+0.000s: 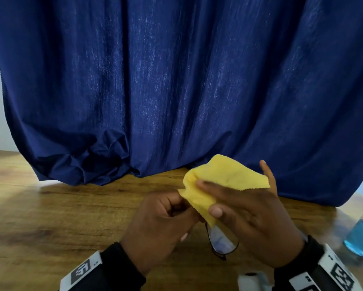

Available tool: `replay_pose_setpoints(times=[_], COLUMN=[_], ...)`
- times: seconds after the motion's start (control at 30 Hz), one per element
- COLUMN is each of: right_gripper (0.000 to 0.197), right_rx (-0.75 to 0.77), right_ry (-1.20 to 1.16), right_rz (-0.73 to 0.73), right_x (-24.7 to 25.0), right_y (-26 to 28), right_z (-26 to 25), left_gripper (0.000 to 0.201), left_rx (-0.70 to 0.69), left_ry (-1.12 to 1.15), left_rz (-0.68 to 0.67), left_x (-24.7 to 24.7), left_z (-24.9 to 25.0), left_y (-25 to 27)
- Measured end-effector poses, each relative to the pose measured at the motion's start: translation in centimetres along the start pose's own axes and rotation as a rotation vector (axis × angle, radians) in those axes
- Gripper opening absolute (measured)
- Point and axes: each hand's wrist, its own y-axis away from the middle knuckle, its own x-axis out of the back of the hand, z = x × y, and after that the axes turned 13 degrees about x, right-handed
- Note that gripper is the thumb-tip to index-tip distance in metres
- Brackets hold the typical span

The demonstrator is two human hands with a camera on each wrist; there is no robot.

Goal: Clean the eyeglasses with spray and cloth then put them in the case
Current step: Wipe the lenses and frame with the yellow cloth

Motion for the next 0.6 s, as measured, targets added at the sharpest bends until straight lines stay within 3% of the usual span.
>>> replay_pose_setpoints(times=[0.1, 0.23, 0.37, 0.5, 0.6], right_gripper=[0.048, 0.040, 0.047, 0.042, 0.050], right_rx=[0.020, -0.032, 0.000, -0.034, -0.026], right_ry=[0.021, 0.014, 0.056, 0.083, 0.131], right_rz=[-0.010, 0.123, 0.028, 0.092, 0.036], right_x=[-0.06, 0.42, 0.08, 0.30, 0.12], right_y=[-0.01, -0.06, 0.00, -0.01, 0.02], right_z=[-0.22, 0.14, 0.08, 0.41, 0.31], left_gripper=[0.032, 0.035, 0.044, 0.025, 0.033], left_rx=[0.010, 0.014, 0.012, 0.041, 0.045], left_ry=[-0.001, 0.006, 0.015, 0.017, 0.027], left_rz=[-0.001, 0.016, 0.034, 0.038, 0.014], left_x=[0.10, 0.36, 0.24, 0.28, 0.13], left_z=[0.06, 0.23, 0.31, 0.35, 0.58], left_y=[0.00, -0.12, -0.03, -0.12, 0.02])
